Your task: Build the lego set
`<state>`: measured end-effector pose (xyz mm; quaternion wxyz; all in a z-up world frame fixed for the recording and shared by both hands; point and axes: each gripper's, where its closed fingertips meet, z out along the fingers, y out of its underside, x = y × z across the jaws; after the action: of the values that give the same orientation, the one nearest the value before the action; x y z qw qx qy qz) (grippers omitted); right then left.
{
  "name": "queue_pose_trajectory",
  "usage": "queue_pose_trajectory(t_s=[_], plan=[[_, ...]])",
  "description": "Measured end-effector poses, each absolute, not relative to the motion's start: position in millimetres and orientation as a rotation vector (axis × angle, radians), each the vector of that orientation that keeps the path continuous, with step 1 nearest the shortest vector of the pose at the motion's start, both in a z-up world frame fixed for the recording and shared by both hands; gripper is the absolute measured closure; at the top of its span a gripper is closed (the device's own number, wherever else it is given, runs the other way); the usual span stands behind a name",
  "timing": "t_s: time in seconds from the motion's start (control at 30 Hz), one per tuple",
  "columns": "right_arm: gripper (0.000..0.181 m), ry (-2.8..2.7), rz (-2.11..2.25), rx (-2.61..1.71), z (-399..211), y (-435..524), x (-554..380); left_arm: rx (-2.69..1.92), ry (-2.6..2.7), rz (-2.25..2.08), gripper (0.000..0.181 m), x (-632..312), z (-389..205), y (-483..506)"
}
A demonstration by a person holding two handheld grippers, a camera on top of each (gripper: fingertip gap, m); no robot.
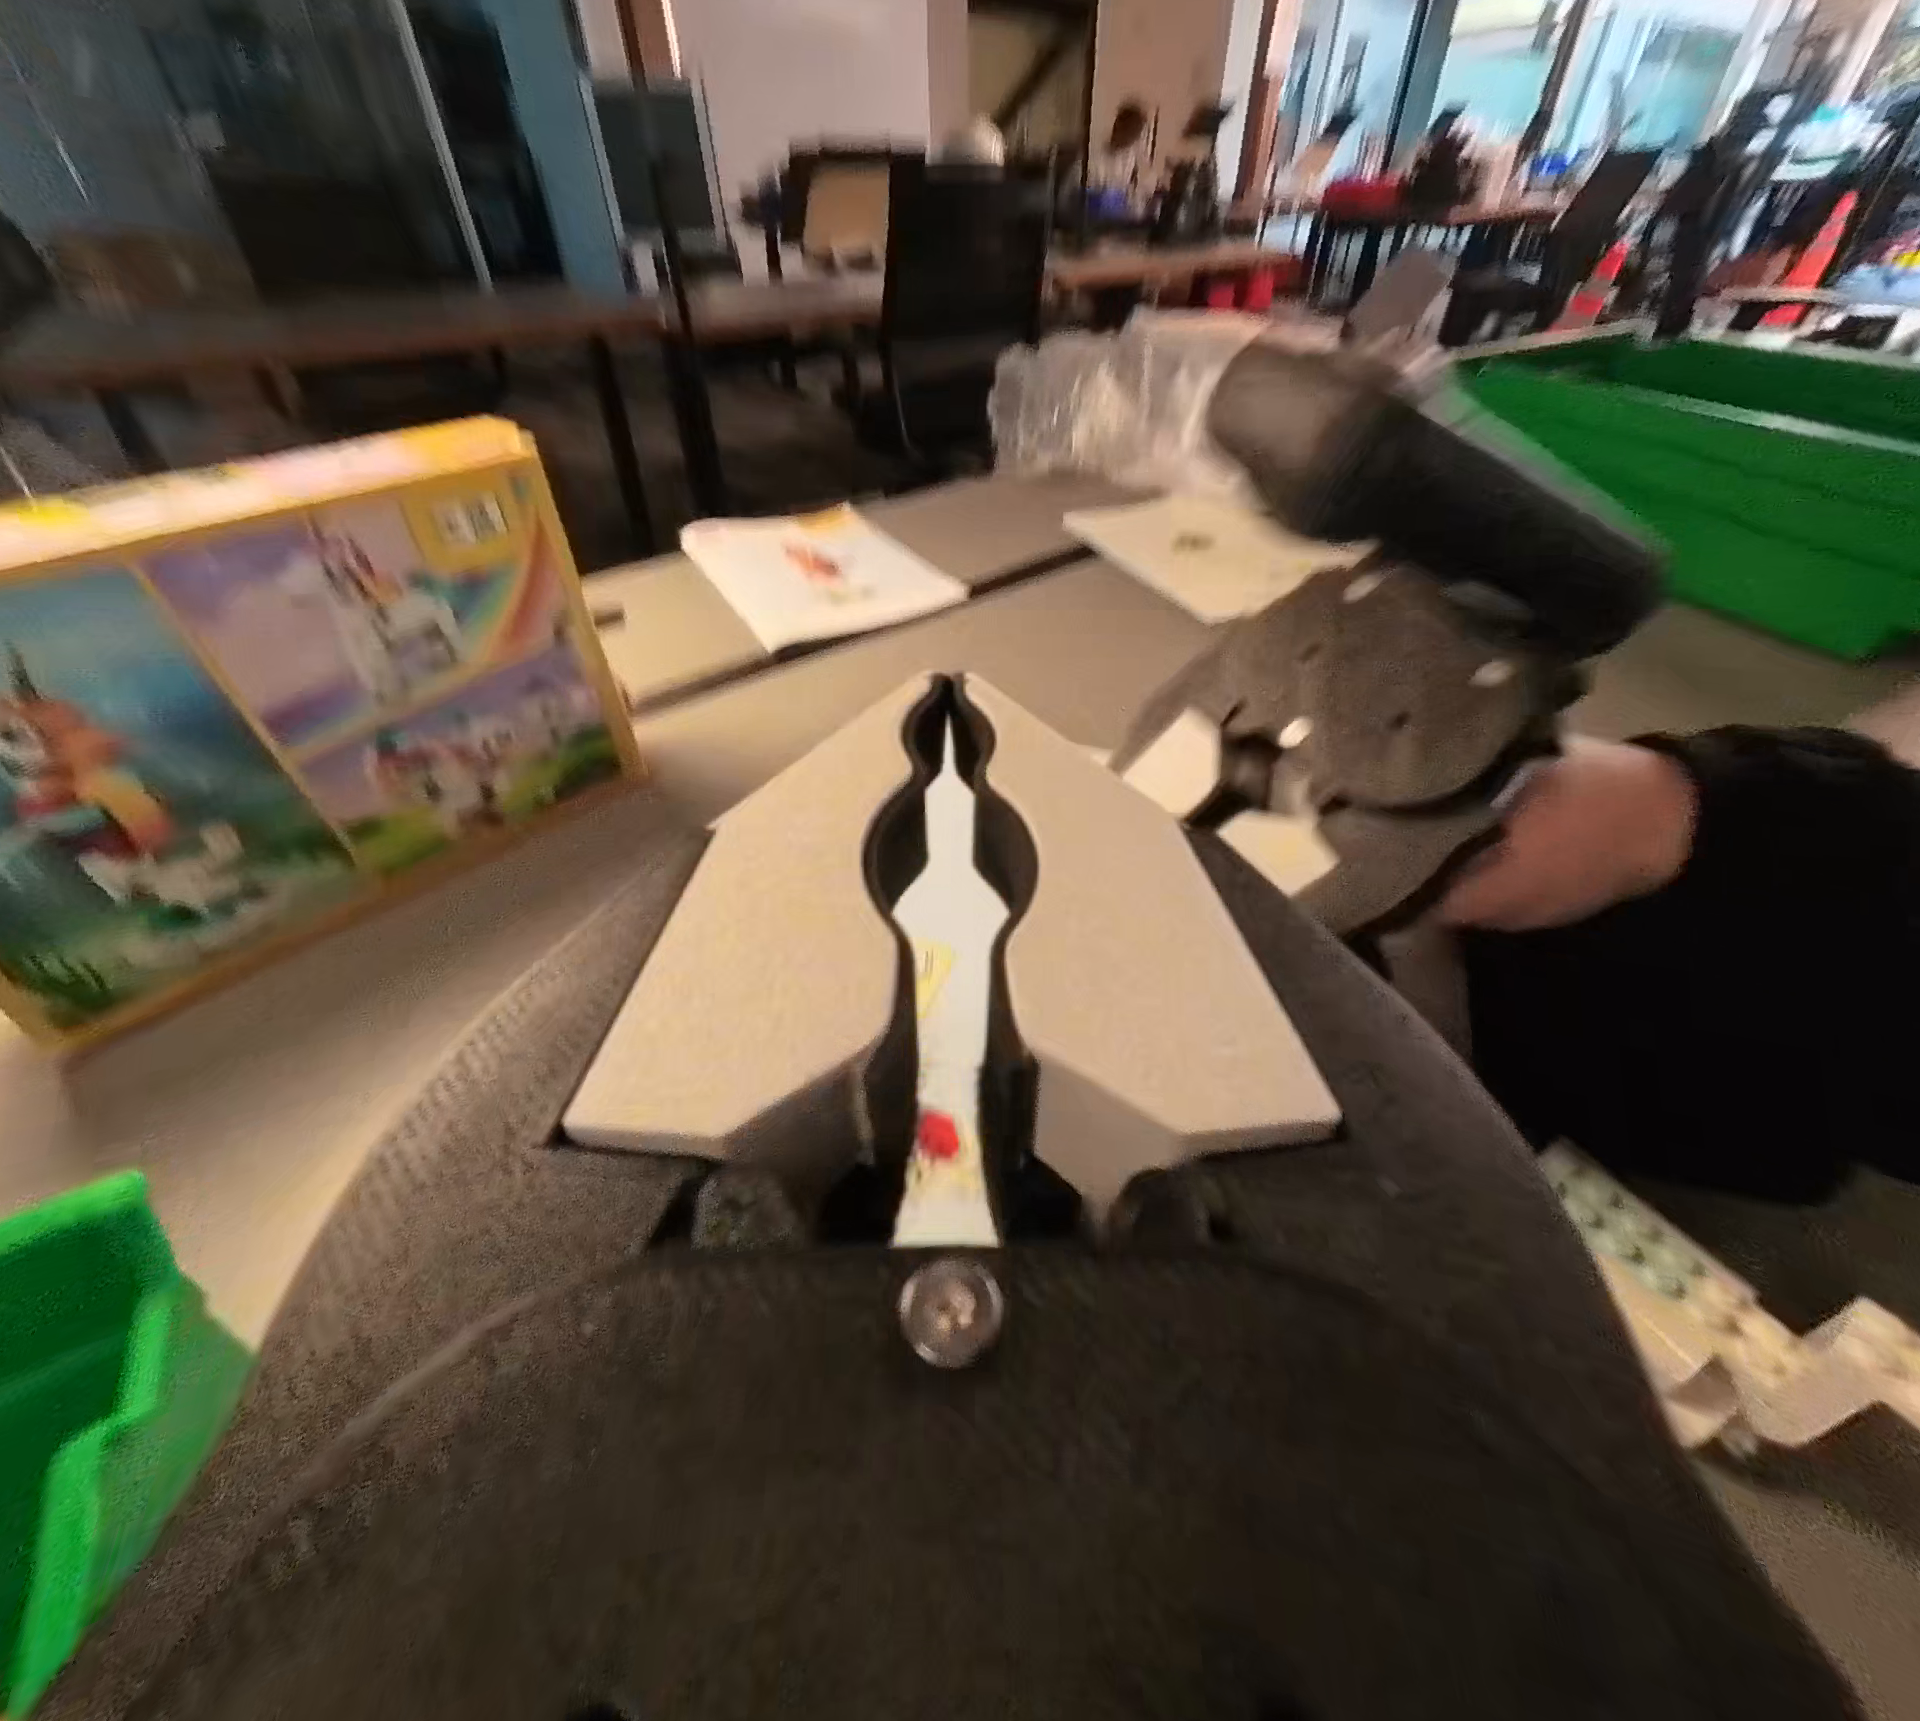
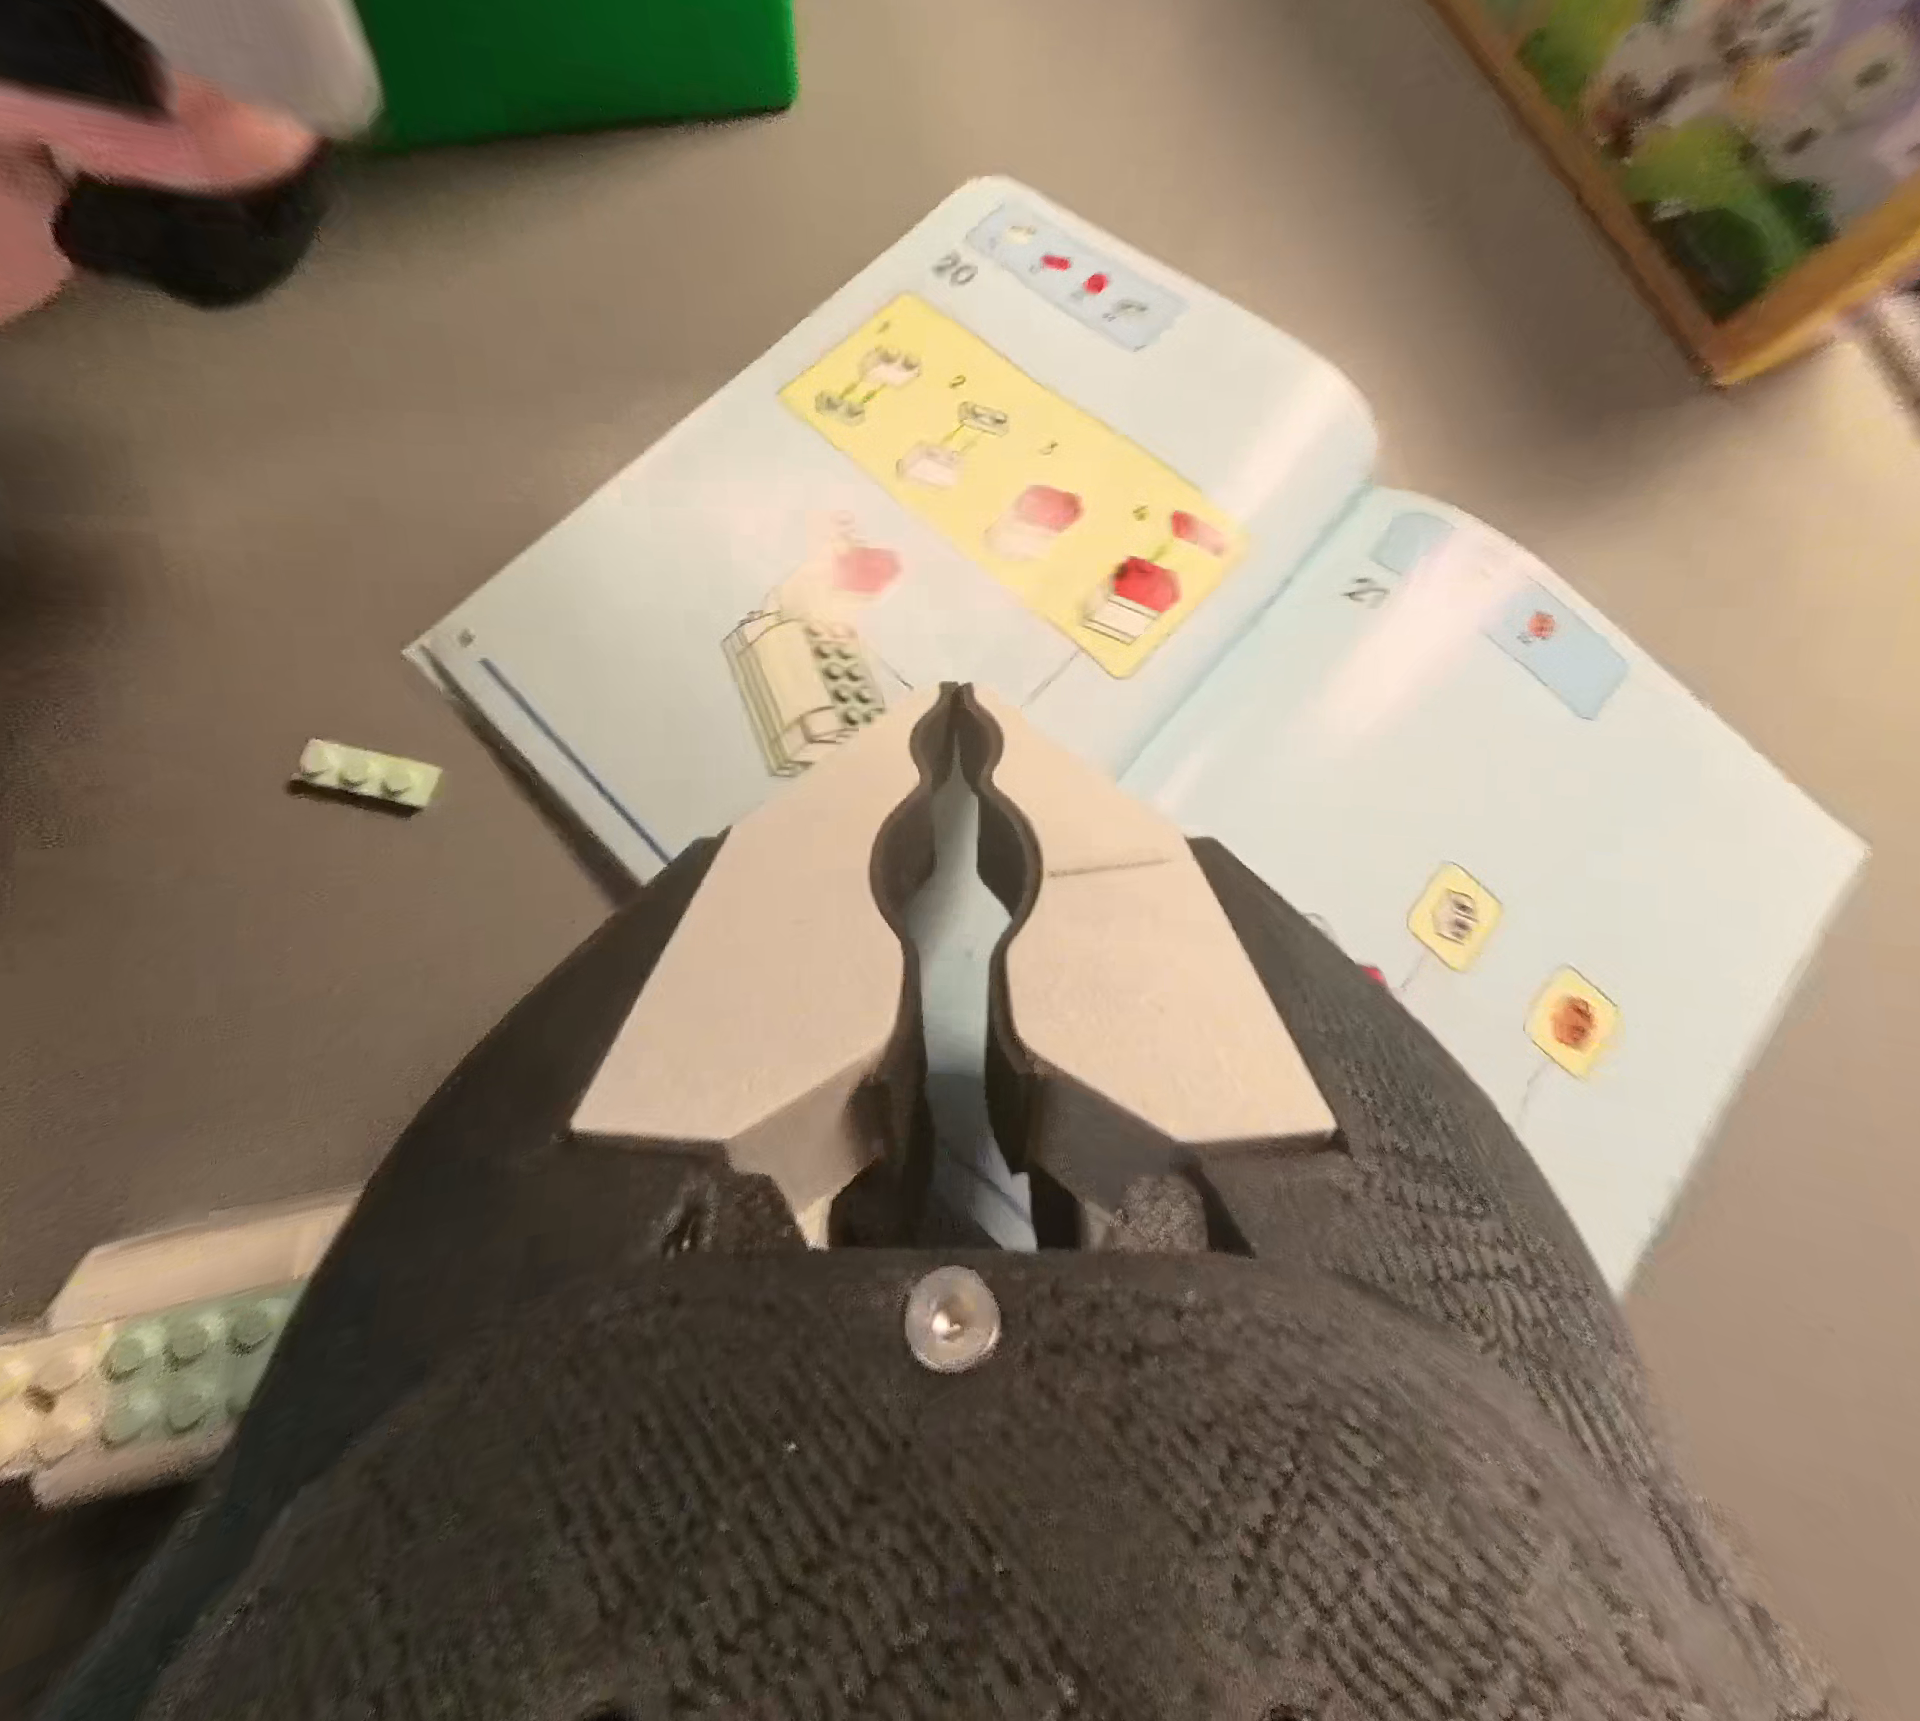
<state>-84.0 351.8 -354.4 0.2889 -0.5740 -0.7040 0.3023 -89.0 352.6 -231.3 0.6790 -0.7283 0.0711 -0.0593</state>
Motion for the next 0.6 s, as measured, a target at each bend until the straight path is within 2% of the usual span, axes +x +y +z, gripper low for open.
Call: queue_pose_trajectory(t_s=[0.03, 0.27, 0.6], plan=[[0.181, -1.819, 0.797, -1.540, -349.8, 358.7, -82.4, -1.705, 0.129, -0.147, 0.181, -93.0, -244.7, 357.2], [0.180, -1.719, 0.812, -1.663, -357.0, 371.5, -74.0, -2.059, 0.133, -0.125, 0.181, -100.5, -313.9, 366.2], [0.177, -1.684, 0.758, -1.730, -366.7, 366.1, -79.2, -2.109, 0.093, 0.074, 0.181, -122.4, -324.5, 365.4]])
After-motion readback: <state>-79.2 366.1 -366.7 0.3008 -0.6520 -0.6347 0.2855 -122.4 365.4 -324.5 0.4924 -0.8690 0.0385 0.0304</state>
